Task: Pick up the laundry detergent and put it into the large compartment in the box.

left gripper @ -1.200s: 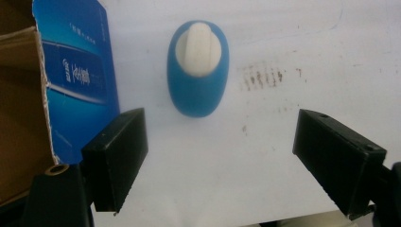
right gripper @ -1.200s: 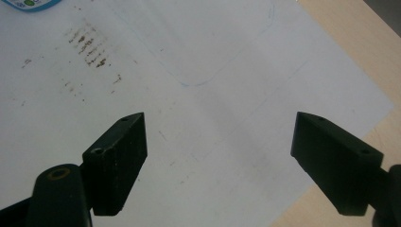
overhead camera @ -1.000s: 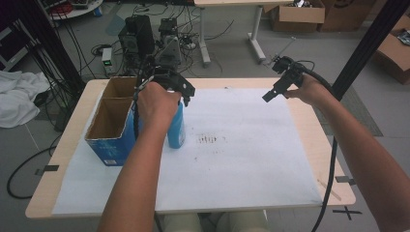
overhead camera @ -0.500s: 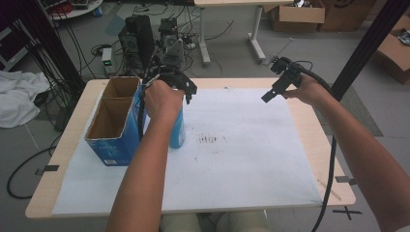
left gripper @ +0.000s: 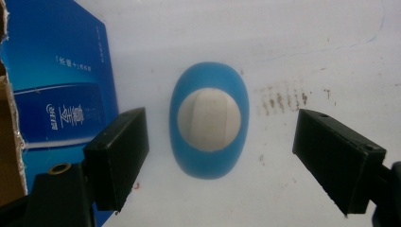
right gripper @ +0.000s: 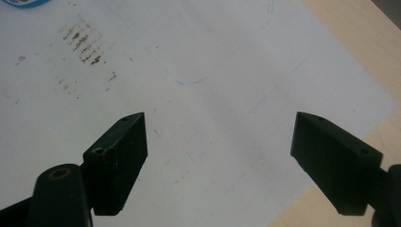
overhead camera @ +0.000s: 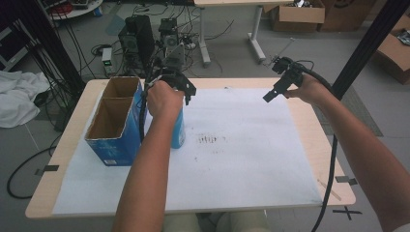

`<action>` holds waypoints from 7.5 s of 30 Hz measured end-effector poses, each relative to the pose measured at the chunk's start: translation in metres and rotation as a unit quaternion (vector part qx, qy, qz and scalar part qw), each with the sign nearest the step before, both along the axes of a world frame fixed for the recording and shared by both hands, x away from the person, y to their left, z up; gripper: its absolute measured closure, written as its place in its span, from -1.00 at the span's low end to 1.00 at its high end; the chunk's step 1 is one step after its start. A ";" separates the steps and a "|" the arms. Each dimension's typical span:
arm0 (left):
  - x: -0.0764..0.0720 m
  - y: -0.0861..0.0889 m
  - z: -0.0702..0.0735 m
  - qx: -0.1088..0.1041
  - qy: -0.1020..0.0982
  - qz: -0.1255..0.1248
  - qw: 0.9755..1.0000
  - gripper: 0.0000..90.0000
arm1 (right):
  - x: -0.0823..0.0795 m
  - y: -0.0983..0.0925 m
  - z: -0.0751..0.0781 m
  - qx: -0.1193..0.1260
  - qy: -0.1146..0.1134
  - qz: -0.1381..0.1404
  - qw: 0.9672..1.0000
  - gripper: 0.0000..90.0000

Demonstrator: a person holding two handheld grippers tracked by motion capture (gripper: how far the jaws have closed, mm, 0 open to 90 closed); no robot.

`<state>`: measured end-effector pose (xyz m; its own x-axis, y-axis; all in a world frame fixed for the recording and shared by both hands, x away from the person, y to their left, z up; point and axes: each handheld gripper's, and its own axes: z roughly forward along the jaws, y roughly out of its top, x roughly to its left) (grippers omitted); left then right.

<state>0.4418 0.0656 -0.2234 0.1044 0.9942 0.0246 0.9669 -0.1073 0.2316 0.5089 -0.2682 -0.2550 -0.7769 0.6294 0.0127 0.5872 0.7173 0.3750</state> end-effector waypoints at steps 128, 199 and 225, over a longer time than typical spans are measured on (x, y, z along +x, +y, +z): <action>-0.003 0.013 -0.017 -0.013 0.008 -0.005 1.000 -0.16 | -0.005 0.003 -0.001 0.000 0.006 0.007 1.000 -0.55; -0.051 0.170 0.118 0.022 -0.045 0.048 0.998 -0.16 | -0.009 0.009 0.001 -0.001 0.003 0.008 1.000 -0.56; -0.035 0.178 0.027 0.024 -0.033 0.043 0.998 -0.16 | -0.009 0.012 -0.006 -0.014 0.007 0.006 1.000 -0.56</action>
